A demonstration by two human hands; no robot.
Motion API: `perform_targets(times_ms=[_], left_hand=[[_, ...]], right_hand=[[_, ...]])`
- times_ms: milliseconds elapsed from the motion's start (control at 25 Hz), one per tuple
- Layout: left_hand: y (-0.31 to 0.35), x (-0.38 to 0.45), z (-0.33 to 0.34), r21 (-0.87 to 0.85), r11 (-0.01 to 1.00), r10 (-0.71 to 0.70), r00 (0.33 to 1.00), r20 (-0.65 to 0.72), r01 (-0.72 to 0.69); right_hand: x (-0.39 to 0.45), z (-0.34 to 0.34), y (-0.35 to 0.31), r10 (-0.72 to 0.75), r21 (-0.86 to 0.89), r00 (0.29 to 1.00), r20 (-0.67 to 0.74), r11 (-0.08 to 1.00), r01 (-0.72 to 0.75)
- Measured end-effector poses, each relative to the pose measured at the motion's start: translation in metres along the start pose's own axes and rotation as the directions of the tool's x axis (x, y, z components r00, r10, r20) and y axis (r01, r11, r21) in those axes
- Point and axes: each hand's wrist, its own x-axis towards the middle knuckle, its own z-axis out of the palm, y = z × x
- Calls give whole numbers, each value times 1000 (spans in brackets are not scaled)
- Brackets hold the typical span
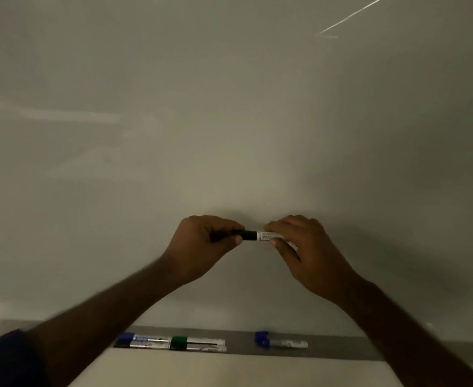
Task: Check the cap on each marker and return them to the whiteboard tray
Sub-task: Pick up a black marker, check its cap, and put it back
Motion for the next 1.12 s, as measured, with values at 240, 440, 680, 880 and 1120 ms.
perform_targets(times_ms=[240, 440, 680, 880, 1120], left_hand=[[-51, -24, 65, 89, 993, -79, 995, 63, 74], [-94, -49, 117, 178, 977, -149, 975, 163, 119], [-138, -79, 168, 293, 925, -315, 920, 235, 241], [-158, -94, 187, 351, 904, -342, 906, 249, 245], [-174, -107, 194, 490, 868, -282, 894, 348, 83]], right_hand=[[-49, 58, 29, 136, 7, 979, 149, 990, -138], [-93, 107, 45, 264, -96, 933, 243, 964, -248], [-127, 162, 58, 408, -212, 836, 368, 912, -351], [-146, 192, 61, 466, -252, 775, 426, 884, -393], [-164, 215, 62, 499, -270, 754, 428, 866, -420]])
